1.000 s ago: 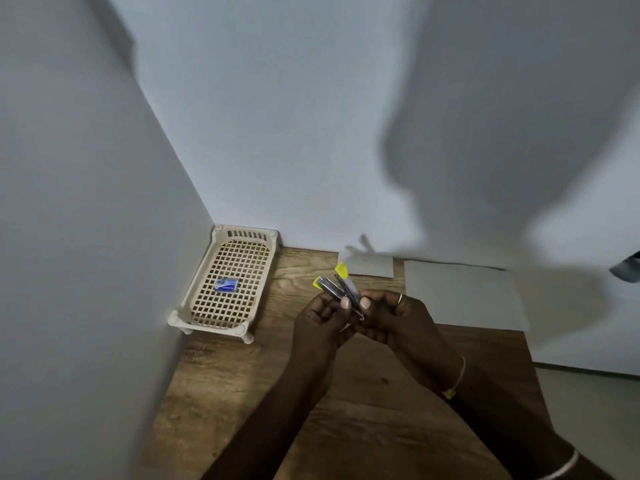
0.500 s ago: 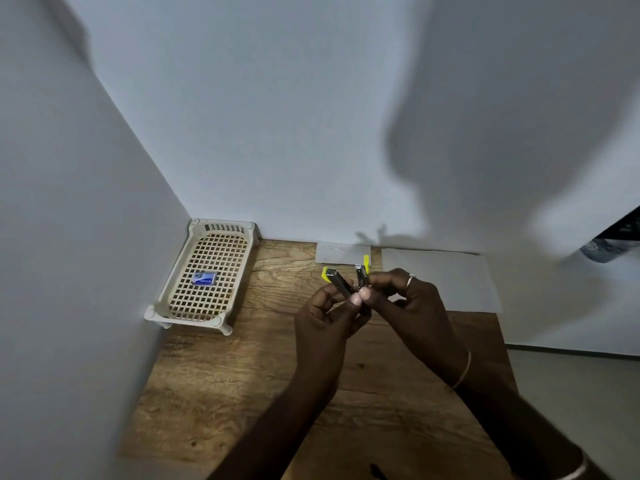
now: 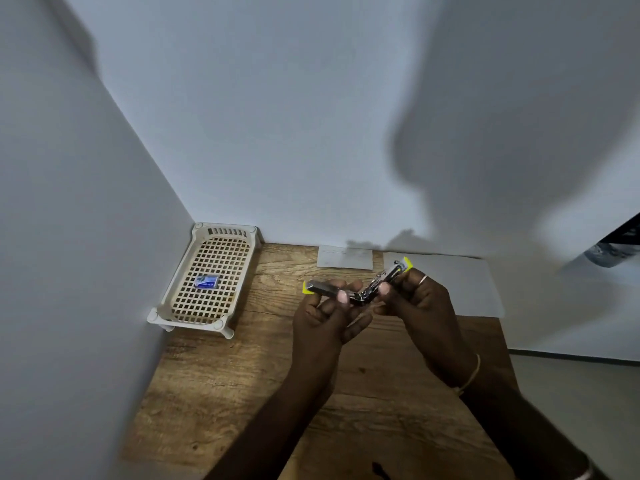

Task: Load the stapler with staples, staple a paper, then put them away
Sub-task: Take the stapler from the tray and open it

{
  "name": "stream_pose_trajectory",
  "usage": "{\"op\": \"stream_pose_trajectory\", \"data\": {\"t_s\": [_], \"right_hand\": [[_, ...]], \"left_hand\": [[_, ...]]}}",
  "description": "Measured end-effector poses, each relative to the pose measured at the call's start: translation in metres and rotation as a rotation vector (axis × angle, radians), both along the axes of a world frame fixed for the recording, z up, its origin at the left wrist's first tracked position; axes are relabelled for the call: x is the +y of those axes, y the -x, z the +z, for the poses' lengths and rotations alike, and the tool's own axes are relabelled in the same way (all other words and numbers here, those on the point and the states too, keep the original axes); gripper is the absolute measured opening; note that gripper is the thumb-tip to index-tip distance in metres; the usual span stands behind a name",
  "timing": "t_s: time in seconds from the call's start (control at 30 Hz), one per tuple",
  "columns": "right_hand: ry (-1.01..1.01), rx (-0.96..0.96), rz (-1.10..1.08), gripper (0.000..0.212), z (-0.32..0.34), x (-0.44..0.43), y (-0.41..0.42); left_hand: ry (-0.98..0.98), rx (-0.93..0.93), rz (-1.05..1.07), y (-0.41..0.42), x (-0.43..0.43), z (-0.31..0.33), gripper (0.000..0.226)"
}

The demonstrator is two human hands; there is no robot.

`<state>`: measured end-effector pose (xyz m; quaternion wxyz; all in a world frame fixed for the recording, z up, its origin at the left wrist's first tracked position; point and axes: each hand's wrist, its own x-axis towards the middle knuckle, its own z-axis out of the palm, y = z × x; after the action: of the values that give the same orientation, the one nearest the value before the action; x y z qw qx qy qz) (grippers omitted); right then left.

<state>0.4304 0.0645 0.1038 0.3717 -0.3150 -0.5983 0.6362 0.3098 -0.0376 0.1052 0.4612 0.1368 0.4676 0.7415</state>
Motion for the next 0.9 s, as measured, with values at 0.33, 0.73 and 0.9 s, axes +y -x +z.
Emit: {"op": "stream_pose_trajectory", "data": {"t_s": [0.33,0.73,0.9], "right_hand": [[0.037,0.02,-0.075,0.01,0.002,0.009,-0.007],[0.056,0.061,0.046,0.009,0.006,0.02,-0.01],[0.129,0.023,0.027,0.013,-0.002,0.023,-0.008]], "left_hand": [[-0.019,-0.408,-0.158,0.016,-0.003,0.003,0.089],[0.017,-0.496,-0.386,0.037,-0.005,0.007,0.047],[0.057,-0.38,-0.405,0.03,-0.011,-0.002,0.039]]}}
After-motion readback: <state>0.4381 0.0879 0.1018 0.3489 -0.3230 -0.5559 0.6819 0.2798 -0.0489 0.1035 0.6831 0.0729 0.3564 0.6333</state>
